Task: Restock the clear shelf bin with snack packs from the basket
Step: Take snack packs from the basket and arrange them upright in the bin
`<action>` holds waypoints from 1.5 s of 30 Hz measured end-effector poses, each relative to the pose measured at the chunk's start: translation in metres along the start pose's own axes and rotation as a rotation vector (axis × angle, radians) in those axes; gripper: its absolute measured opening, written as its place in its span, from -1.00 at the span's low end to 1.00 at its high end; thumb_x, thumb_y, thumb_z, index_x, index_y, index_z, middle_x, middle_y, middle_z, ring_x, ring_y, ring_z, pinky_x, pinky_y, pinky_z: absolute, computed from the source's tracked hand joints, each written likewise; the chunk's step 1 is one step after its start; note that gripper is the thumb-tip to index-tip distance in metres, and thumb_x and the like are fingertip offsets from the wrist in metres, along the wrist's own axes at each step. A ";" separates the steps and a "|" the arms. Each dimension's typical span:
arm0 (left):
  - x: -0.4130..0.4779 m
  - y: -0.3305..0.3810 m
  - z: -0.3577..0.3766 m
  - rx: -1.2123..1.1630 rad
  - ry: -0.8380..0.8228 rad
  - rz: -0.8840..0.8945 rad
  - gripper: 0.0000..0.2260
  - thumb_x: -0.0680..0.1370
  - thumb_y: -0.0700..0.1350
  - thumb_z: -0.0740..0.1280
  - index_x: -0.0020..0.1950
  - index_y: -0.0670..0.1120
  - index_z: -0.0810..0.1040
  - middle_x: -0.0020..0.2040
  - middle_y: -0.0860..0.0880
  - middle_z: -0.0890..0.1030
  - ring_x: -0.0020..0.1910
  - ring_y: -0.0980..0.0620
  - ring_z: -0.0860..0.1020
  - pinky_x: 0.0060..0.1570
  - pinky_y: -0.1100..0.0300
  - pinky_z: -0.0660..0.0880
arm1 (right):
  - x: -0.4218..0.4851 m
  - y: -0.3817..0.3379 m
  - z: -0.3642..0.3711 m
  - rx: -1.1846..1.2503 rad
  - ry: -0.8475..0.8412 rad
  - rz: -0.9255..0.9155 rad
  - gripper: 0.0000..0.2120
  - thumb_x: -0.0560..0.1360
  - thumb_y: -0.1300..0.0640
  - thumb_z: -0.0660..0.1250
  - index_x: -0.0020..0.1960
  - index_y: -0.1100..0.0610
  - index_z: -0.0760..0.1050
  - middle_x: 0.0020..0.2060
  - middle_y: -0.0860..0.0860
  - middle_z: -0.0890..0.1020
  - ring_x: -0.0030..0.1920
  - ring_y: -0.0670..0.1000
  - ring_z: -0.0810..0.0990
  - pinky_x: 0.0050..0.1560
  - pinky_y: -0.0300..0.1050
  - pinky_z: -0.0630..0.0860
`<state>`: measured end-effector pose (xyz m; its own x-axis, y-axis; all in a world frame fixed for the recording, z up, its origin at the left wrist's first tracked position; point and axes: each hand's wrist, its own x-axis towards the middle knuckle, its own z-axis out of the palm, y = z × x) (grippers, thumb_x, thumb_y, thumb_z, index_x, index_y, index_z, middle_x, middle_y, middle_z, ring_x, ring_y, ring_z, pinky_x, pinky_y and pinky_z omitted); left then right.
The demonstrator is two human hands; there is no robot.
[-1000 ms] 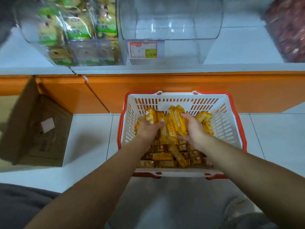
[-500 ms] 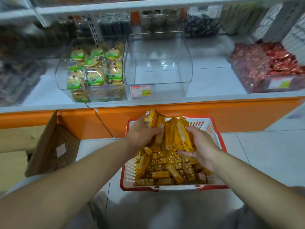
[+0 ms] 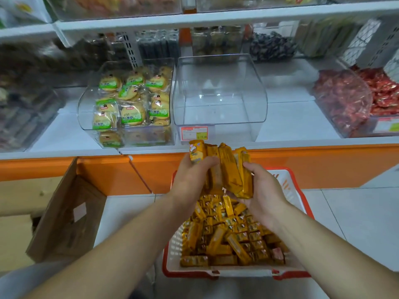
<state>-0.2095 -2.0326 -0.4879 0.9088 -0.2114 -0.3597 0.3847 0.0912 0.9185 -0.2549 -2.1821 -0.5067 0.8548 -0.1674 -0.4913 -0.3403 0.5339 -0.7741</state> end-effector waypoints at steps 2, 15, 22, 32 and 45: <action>0.004 0.000 0.001 0.016 -0.017 0.021 -0.68 0.36 -0.03 0.50 0.10 0.07 0.60 -0.09 0.00 0.76 -0.03 -0.14 0.73 -0.05 -0.10 0.66 | 0.001 -0.002 -0.002 0.006 -0.025 -0.033 -0.60 0.51 0.03 0.39 0.31 0.13 0.51 0.13 0.11 0.68 0.00 0.10 0.70 -0.17 0.00 0.63; -0.003 0.016 -0.001 -0.097 -0.038 -0.081 -0.74 0.57 -0.06 0.42 0.25 -0.07 0.60 0.06 -0.23 0.73 -0.04 -0.23 0.73 -0.03 -0.17 0.66 | -0.007 -0.017 0.001 -0.005 -0.215 -0.191 -0.58 0.30 0.15 0.50 0.14 0.17 0.59 -0.05 0.11 0.73 -0.12 0.04 0.72 -0.21 -0.15 0.62; -0.010 0.016 0.012 -0.053 -0.062 -0.056 -0.69 0.51 -0.02 0.52 0.17 -0.15 0.65 0.00 -0.20 0.75 -0.10 -0.20 0.74 -0.22 0.00 0.65 | -0.015 -0.009 0.009 -0.271 -0.203 -0.286 -0.79 0.50 0.17 0.45 0.13 0.05 0.66 0.02 0.07 0.73 0.09 0.07 0.69 0.15 0.05 0.57; -0.009 0.045 -0.007 0.016 -0.044 0.023 -0.45 0.24 0.04 0.56 0.18 -0.12 0.61 0.02 -0.18 0.74 -0.14 -0.13 0.75 -0.30 0.01 0.67 | -0.014 -0.033 -0.004 -0.241 -0.116 -0.195 -0.42 0.21 -0.06 0.58 0.17 0.07 0.53 -0.19 -0.07 0.71 -0.21 0.01 0.70 -0.21 -0.01 0.55; -0.010 0.072 -0.021 0.045 -0.072 0.102 -0.47 0.28 0.02 0.55 0.20 -0.11 0.59 0.04 -0.17 0.74 -0.10 -0.14 0.75 -0.25 0.01 0.68 | -0.018 -0.048 0.010 -0.189 -0.078 -0.265 -0.81 0.56 0.01 0.36 0.16 -0.08 0.60 -0.02 0.00 0.73 -0.10 0.00 0.71 -0.22 -0.11 0.56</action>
<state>-0.1874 -2.0037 -0.4212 0.9283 -0.2727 -0.2526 0.2817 0.0728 0.9567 -0.2503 -2.1967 -0.4564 0.9481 -0.2126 -0.2365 -0.1622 0.3162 -0.9347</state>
